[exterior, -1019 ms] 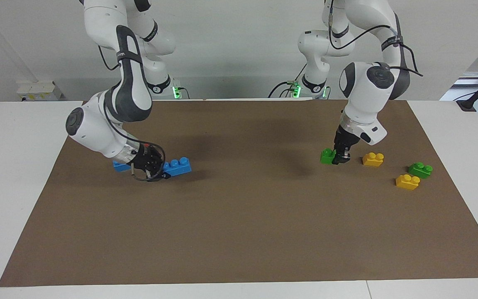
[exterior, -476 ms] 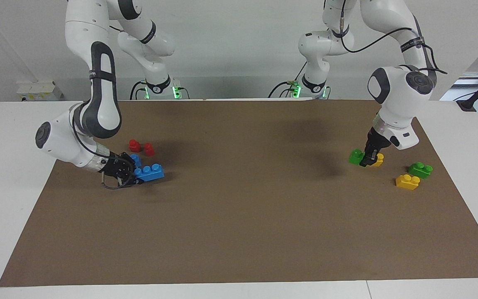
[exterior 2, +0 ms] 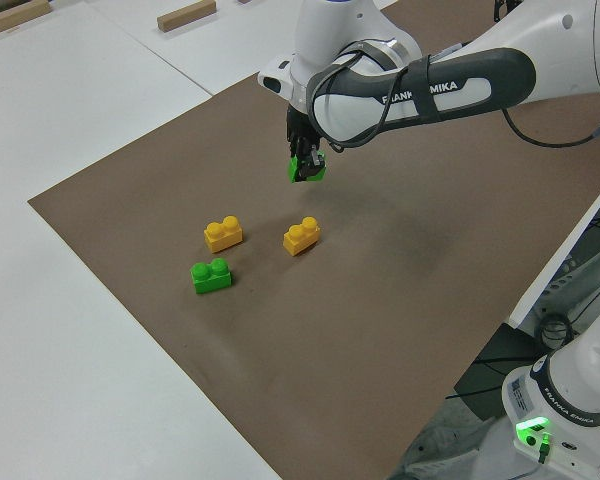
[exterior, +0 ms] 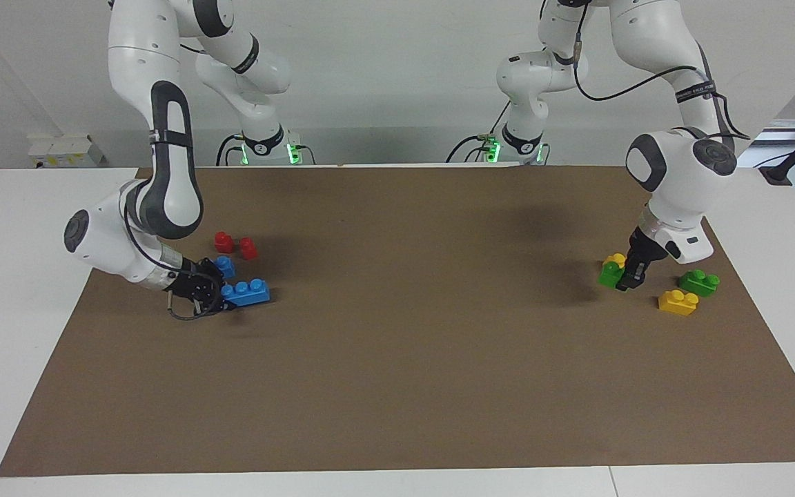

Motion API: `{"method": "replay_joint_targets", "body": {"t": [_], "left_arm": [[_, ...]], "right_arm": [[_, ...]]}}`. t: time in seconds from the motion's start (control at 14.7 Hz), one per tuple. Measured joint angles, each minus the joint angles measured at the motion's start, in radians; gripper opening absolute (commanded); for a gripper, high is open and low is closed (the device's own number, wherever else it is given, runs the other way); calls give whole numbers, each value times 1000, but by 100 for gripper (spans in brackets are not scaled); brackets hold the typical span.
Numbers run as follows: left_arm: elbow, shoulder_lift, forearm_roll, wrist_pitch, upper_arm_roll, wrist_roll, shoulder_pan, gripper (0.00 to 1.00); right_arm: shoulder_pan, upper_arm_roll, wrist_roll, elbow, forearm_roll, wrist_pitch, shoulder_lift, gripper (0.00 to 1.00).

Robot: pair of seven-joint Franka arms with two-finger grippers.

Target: Remove green block with left arm and hold with right

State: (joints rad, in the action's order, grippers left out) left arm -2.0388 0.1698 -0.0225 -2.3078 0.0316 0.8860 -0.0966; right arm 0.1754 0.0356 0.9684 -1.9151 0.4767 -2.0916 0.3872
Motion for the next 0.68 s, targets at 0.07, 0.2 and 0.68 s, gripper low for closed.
{"method": "replay_joint_targets", "body": {"t": [0.07,0.2,0.68], "left_arm": [[10,19,0,-9,0,-6,-2,0],[50,68,0,-15,2,-9,-2,0],[131,177,0,-29,3,-31,-2,0]], "right_arm": [[0,0,0,0,0,-7,6,0],[0,3,0,0,0,-17,10,0],[-8,8,1,-10,0,-55,11,0]]}}
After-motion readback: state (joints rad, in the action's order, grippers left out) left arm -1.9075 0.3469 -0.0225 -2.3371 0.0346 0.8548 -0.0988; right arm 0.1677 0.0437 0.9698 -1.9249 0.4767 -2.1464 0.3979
